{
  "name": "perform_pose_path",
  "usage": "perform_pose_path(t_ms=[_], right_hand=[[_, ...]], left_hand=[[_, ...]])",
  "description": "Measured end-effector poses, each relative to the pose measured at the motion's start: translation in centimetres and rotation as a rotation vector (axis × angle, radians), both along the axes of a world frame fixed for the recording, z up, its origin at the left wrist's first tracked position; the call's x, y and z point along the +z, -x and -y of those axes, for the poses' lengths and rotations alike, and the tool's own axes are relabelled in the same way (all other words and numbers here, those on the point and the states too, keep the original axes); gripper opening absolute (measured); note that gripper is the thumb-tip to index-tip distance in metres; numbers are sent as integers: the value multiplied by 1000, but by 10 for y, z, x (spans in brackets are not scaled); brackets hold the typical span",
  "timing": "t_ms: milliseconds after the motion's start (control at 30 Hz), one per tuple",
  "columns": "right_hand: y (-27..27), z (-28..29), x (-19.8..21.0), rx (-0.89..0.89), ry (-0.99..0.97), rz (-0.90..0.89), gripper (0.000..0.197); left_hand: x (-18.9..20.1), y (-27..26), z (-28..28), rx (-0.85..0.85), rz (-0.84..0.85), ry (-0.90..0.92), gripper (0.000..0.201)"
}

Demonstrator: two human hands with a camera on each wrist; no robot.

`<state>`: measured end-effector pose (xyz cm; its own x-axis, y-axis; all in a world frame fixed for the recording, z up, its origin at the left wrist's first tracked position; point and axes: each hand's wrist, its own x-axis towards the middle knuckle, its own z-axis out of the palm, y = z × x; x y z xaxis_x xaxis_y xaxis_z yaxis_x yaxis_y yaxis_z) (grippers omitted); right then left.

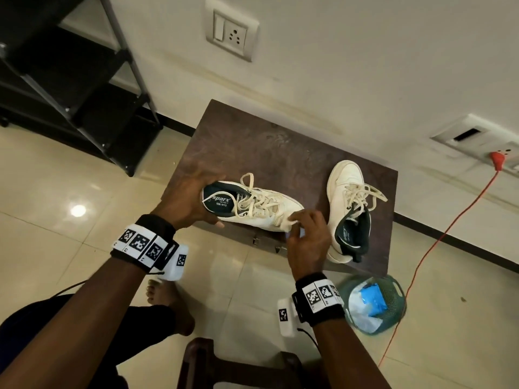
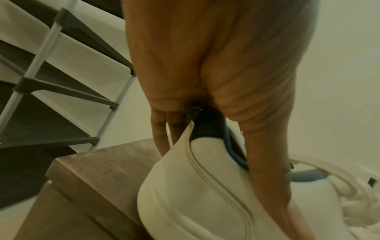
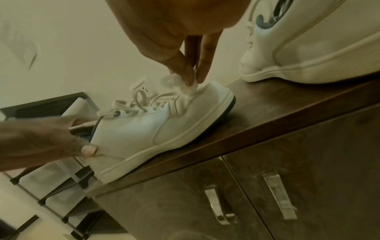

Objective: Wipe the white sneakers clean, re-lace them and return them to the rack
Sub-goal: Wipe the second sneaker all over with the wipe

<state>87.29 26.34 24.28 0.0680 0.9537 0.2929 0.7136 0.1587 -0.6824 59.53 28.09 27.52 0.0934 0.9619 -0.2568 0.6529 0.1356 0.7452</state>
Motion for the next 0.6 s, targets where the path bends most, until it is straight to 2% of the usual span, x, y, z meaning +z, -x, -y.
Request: perform_pose_path(t_ms=[33, 67, 133, 200, 267, 333, 367, 467, 533, 600], right_hand=[[1, 2, -1, 19, 5, 11, 31], [1, 3, -3, 24, 9, 21, 30], [0, 7, -6, 11, 30, 25, 22], [-1, 12, -7, 9, 52, 17, 14], [-2, 16, -7, 22, 54, 33, 12], [-2, 17, -8, 12, 51, 66, 12], [-3, 16, -9, -21, 52, 65, 14], [-4, 10, -10, -144, 54, -30, 22], [-4, 5, -10, -152, 32, -38, 23], [0, 2, -10, -129, 15, 30, 21]], left_hand=[[5, -2, 1, 12, -58, -18, 100], [8, -5, 2, 23, -185, -39, 102], [18, -17, 12, 75, -533, -71, 100], [32, -37, 31, 149, -763, -166, 75], [45, -60, 52, 174, -774, -279, 51], [48, -79, 66, 136, -702, -330, 39], [46, -88, 70, 102, -675, -303, 39], [35, -107, 73, 72, -658, -86, 59], [26, -103, 69, 123, -651, -45, 64], [15, -92, 60, 170, -608, -80, 59]])
